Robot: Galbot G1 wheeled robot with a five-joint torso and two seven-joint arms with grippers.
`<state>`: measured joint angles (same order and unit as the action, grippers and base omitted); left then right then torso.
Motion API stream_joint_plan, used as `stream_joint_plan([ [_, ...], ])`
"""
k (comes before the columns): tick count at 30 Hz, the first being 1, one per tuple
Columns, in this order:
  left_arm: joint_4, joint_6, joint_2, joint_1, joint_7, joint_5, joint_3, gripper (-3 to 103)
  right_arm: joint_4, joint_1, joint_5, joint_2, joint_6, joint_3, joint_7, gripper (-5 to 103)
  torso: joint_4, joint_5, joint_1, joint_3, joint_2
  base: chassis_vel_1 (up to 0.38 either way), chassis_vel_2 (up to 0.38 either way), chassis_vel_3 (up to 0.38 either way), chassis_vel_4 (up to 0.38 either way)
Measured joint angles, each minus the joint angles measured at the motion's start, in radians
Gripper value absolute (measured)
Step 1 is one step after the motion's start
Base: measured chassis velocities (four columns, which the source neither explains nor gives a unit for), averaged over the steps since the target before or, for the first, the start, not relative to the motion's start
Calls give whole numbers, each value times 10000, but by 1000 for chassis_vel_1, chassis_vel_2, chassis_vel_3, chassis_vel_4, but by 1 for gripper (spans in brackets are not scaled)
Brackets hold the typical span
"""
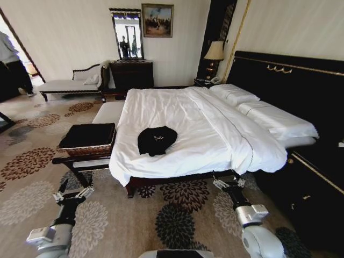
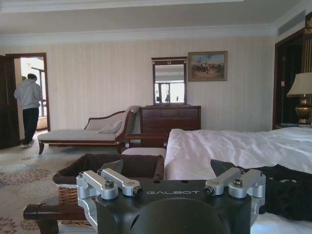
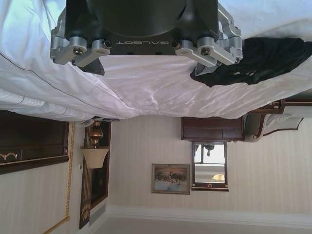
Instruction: Fold the clothes on the bed and place them into the basket.
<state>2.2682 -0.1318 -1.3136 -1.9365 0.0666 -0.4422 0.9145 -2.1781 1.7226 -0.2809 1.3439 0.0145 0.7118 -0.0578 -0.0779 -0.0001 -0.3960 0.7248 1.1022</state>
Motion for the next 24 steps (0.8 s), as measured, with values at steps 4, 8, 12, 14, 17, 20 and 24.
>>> stream_joint_plan([
  [4, -20, 6, 17, 26, 5, 40, -14, 100, 0, -9, 9, -9, -35, -15, -8, 100, 0, 1, -1, 0, 0, 0, 0, 0, 0],
  [8, -38, -12, -83, -53, 6, 67, -43, 100, 19, -8, -30, 7, 13, -37, 6, 100, 0, 1, 0, 0, -1, 0, 0, 0, 0],
  [12, -59, -30, -150, -74, 6, 87, -67, 100, 41, -3, -66, 27, 17, -87, 23, 100, 0, 1, 0, 0, 0, 0, 0, 0, 0],
  [14, -61, -31, -160, -66, 7, 87, -67, 100, 44, -1, -61, 33, 15, -100, 28, 100, 0, 1, 0, 0, 0, 0, 0, 0, 0],
  [17, -52, -30, -166, -41, 11, 70, -61, 100, 51, 19, 66, 55, 49, -113, 40, 100, 0, 1, 0, 0, 0, 0, 0, 0, 0],
  [20, -51, -30, -166, -26, 12, 69, -59, 100, 53, 40, 223, 61, 96, -99, 37, 100, 0, 1, -1, 0, 0, 0, 0, 0, 0],
  [24, -87, -22, -169, 5, 15, 71, -105, 100, 127, 66, 389, 79, 334, -47, -6, 100, 0, 1, 0, 0, 0, 0, 0, 0, 0],
])
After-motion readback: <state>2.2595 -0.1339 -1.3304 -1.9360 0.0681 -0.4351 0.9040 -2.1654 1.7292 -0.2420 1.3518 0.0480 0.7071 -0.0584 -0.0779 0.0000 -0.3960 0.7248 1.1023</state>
